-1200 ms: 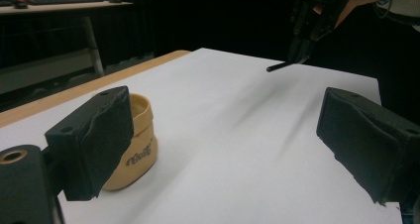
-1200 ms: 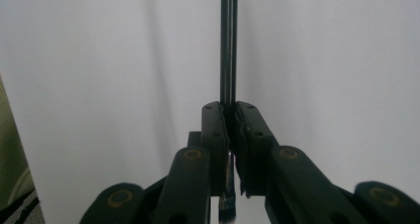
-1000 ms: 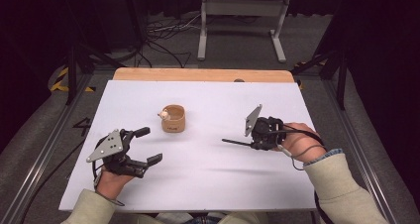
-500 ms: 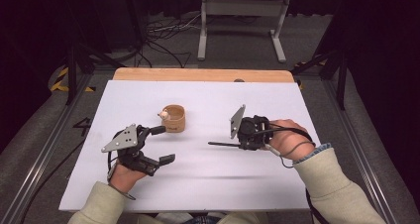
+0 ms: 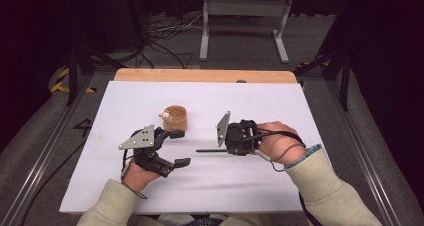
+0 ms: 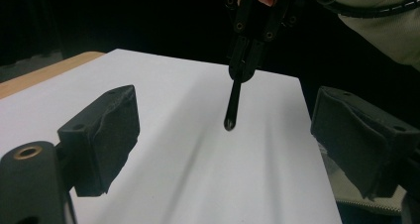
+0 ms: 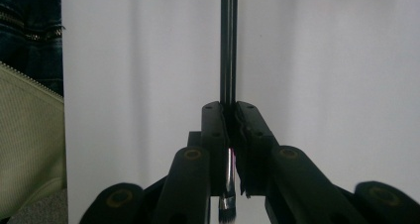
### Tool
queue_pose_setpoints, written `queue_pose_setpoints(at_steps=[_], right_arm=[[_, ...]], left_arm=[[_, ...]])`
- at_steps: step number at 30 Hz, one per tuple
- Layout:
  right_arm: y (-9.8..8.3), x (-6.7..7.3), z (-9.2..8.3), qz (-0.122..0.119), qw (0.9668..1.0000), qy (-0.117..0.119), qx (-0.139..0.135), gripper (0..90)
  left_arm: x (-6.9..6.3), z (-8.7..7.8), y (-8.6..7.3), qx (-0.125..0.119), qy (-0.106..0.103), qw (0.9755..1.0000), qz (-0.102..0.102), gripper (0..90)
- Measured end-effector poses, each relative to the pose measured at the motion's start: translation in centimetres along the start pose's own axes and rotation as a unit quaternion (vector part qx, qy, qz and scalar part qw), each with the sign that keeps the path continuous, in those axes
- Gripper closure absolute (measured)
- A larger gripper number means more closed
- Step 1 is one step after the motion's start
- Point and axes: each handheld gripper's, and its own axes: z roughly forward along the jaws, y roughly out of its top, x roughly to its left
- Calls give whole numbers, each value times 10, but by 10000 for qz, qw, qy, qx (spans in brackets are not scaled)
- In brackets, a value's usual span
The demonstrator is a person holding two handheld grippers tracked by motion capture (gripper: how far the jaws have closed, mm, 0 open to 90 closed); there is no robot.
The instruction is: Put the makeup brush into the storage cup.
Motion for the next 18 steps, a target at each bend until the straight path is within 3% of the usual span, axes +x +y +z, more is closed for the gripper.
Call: queue_pose_setpoints(at_steps=[11, 18], right_arm=[[10, 5, -1, -118, 9999, 67, -75, 840], [17, 8, 1, -218, 9997, 83, -49, 840]], left_arm=[[-5, 13, 2, 163, -113, 9994, 287, 169], [-8, 18, 1, 388, -288, 9976, 494, 288]])
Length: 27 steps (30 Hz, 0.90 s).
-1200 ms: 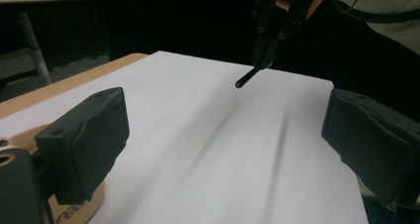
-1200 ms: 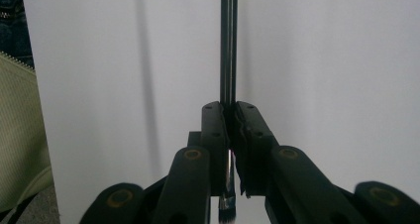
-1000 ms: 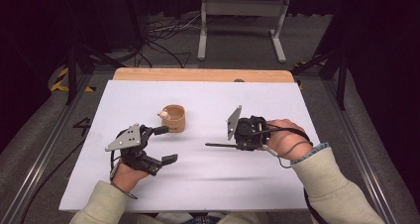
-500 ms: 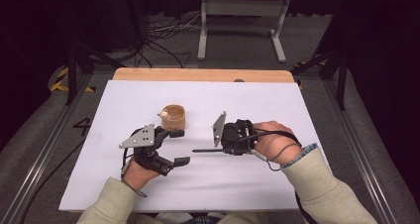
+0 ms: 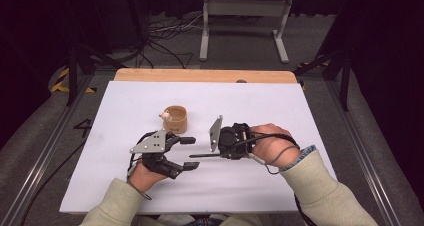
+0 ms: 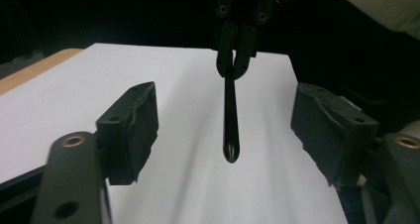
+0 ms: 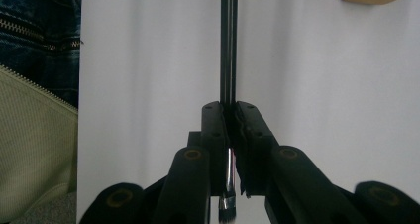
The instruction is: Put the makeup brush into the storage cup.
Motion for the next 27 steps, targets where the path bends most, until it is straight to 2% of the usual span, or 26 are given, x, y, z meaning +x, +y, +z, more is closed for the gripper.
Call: queue_pose_setpoints(at_steps=[6, 8, 14, 15, 19, 23, 27], right_arm=[[7, 1, 0, -70, 10000, 12, 1, 840], [9, 2, -1, -64, 10000, 10, 33, 840], [10, 2, -5, -82, 10000, -15, 22, 840], [11, 2, -7, -96, 10000, -18, 14, 840], [12, 2, -6, -96, 9999, -1, -36, 840], [13, 1, -4, -126, 9999, 50, -24, 840], [13, 2, -4, -132, 9999, 50, -51, 840]], left_arm=[[-1, 1, -1, 142, -90, 9999, 34, 389], [-1, 0, -2, 134, -87, 9999, 42, 456], [1, -2, -2, 196, -146, 9997, 24, 546], [1, -2, -2, 210, -194, 9996, -88, 580], [2, -3, -3, 128, -278, 9994, -176, 636], [4, -4, -4, 203, -350, 9988, -284, 719], [4, -4, -4, 195, -412, 9986, -278, 755]])
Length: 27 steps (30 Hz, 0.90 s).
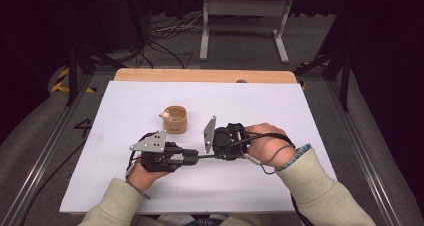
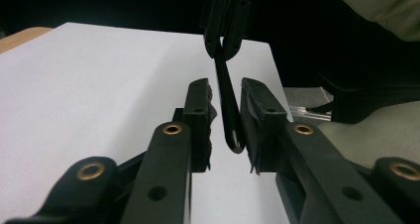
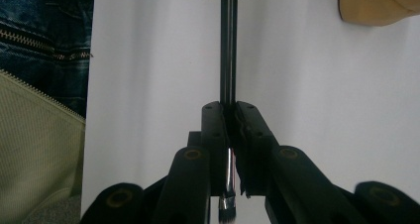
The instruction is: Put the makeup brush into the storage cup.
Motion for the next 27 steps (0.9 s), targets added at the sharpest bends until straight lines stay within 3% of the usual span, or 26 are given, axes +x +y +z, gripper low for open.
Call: queue_pose_setpoints(at_steps=[2, 6, 21, 23, 25, 26, 27], right_arm=[[1, 1, 0, -32, 10000, 7, 6, 840], [2, 0, -1, -14, 10000, 8, -11, 839], [0, 0, 1, 5, 9999, -90, -117, 827], [-2, -1, -1, 44, 9995, -155, -254, 739], [-6, -2, -3, 142, 9983, -284, -498, 580], [-6, -2, -3, 142, 9983, -284, -498, 580], [-8, -3, -4, 165, 9973, -340, -629, 511]], left_arm=[[0, -1, 0, 22, -62, 10000, -37, 812], [0, -2, 1, 74, -23, 9999, -112, 828], [-2, -4, 3, 136, 125, 9997, -142, 835], [-1, -6, 3, 88, 106, 9998, -158, 835], [-1, -8, 4, 59, 110, 9998, -159, 835], [-1, -9, 4, 59, 113, 9998, -168, 835], [-1, -9, 3, 44, 123, 9998, -173, 835]])
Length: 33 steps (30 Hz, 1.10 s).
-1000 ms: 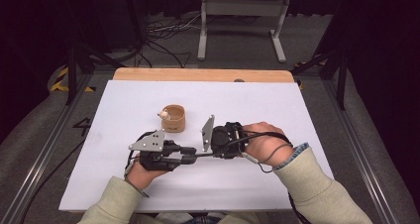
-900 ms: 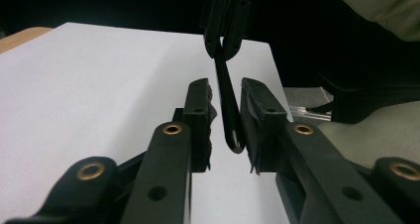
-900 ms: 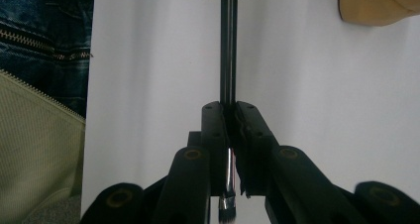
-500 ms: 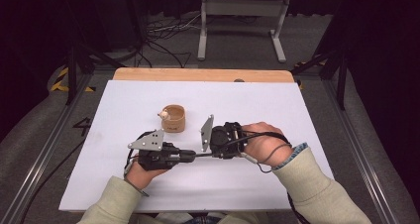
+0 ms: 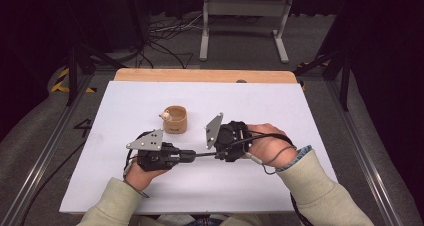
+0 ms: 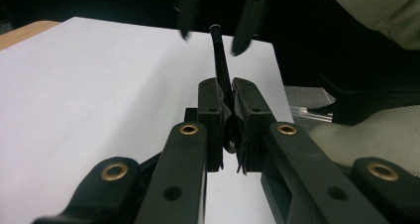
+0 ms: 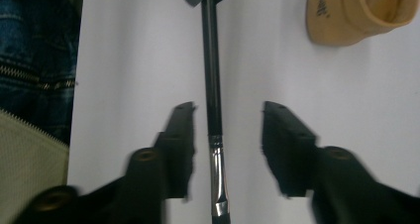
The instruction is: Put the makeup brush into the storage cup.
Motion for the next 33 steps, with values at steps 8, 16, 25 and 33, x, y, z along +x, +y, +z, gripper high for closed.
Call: queue_pose_setpoints(at_steps=[8, 16, 25, 33], right_arm=[[-22, 0, -13, 184, 9931, -15, -1156, 537], [-50, 2, -13, 452, 9808, 50, -1895, 570], [-65, 8, 2, 465, 9699, 57, -2392, 599], [-76, 8, 8, 585, 9610, 143, -2697, 633]], left_arm=[[2, -5, 0, -117, -57, 9999, -54, 834], [2, -7, 0, -200, -109, 9997, -53, 834], [2, -9, -1, -256, -174, 9995, -68, 834], [3, -9, -1, -279, -228, 9993, -59, 834]])
